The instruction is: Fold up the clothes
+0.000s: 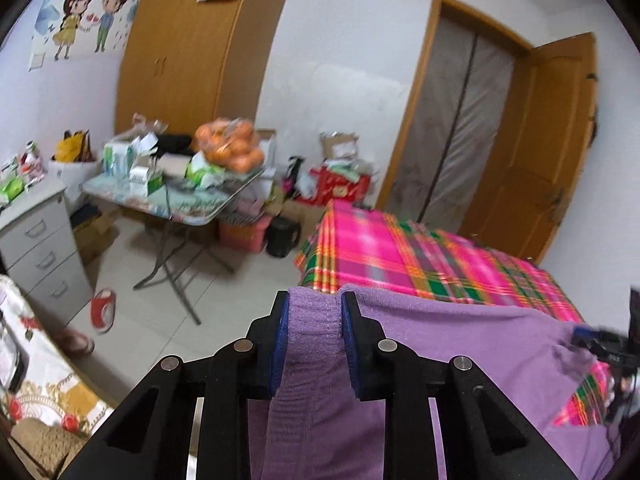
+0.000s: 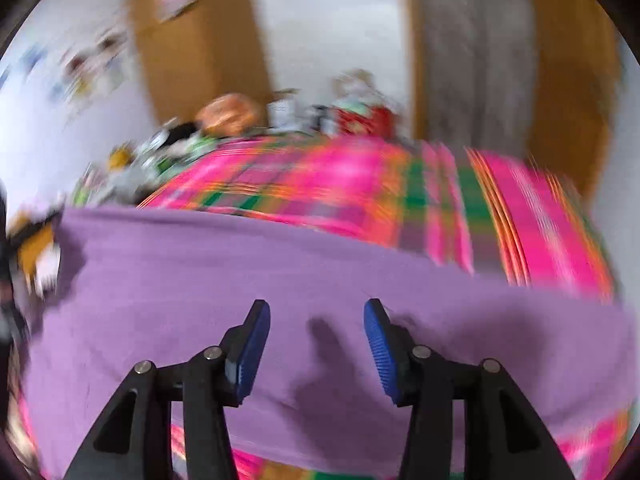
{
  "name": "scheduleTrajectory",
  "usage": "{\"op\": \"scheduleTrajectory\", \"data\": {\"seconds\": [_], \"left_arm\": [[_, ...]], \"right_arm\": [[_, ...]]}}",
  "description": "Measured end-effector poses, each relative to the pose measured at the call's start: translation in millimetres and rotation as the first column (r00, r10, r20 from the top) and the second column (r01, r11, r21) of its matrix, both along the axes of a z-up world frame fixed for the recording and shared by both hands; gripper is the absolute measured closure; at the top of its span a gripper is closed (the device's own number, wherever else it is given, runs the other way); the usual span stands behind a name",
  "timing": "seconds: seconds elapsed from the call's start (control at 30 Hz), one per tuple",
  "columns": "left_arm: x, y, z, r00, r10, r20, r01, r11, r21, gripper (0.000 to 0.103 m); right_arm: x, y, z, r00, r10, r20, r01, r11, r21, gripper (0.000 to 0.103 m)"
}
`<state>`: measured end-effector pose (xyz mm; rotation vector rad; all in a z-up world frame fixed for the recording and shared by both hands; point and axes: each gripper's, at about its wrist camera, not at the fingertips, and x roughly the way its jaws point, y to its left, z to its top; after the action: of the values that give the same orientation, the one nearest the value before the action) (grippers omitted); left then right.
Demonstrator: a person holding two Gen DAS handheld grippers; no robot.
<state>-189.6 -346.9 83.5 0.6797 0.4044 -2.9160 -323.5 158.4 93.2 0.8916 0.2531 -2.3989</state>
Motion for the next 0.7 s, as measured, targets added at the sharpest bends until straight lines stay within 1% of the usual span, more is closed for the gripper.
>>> {"op": "scheduleTrajectory", "data": {"seconds": [0.07, 0.13, 0.17, 0.2, 0.27, 0.3, 0.37, 0.4, 0.47, 0.57, 0.7], "left_arm": [[12.6, 2.4, 5.5, 1.000, -0.020, -0.024, 0.020, 1.000, -0.005, 0.077], [23.2, 4.0, 10.1, 0.998, -0.037, -0.043, 0.037, 0.999, -0.011, 0.077], [28.2, 4.9, 12.0, 0.998, -0.045, -0.050, 0.044, 0.999, -0.017, 0.077], [32.9, 6.1, 13.7, 0.997, -0.052, -0.055, 0.051, 0.998, -0.023, 0.077], [40.6, 6.6, 15.3, 0.996, -0.061, -0.064, 0.059, 0.998, -0.031, 0.077], [45.0, 6.9, 16.5, 0.996, -0.064, -0.069, 0.062, 0.997, -0.036, 0.077], [48.4, 6.7, 18.0, 0.995, -0.069, -0.074, 0.066, 0.997, -0.038, 0.077], [49.6, 6.4, 18.9, 0.994, -0.072, -0.077, 0.069, 0.997, -0.038, 0.077], [50.5, 7.9, 18.9, 0.994, -0.073, -0.078, 0.070, 0.997, -0.042, 0.077], [50.8, 8.7, 18.2, 0.994, -0.074, -0.078, 0.071, 0.997, -0.043, 0.077], [49.7, 11.3, 19.3, 0.994, -0.073, -0.080, 0.069, 0.996, -0.048, 0.077]], "right_arm": [[6.3, -28.0, 16.1, 0.994, 0.075, -0.085, -0.071, 0.996, 0.055, 0.051], [6.7, -54.3, 27.8, 0.978, 0.154, -0.143, -0.139, 0.984, 0.109, 0.046], [6.5, -66.8, 31.7, 0.967, 0.191, -0.166, -0.168, 0.975, 0.142, 0.046], [7.6, -81.0, 33.4, 0.953, 0.240, -0.185, -0.204, 0.959, 0.196, 0.046], [10.6, -101.1, 31.2, 0.927, 0.323, -0.193, -0.257, 0.918, 0.304, 0.046], [13.4, -110.2, 28.1, 0.910, 0.371, -0.184, -0.290, 0.887, 0.359, 0.046], [20.0, -118.6, 24.1, 0.885, 0.438, -0.161, -0.344, 0.846, 0.408, 0.046], [24.0, -119.7, 23.9, 0.875, 0.460, -0.152, -0.367, 0.835, 0.410, 0.046], [28.7, -115.9, 24.3, 0.861, 0.490, -0.137, -0.409, 0.827, 0.386, 0.046], [33.3, -109.7, 28.8, 0.846, 0.513, -0.143, -0.444, 0.828, 0.343, 0.045], [37.6, -110.0, 21.5, 0.831, 0.544, -0.115, -0.472, 0.800, 0.369, 0.045]]}}
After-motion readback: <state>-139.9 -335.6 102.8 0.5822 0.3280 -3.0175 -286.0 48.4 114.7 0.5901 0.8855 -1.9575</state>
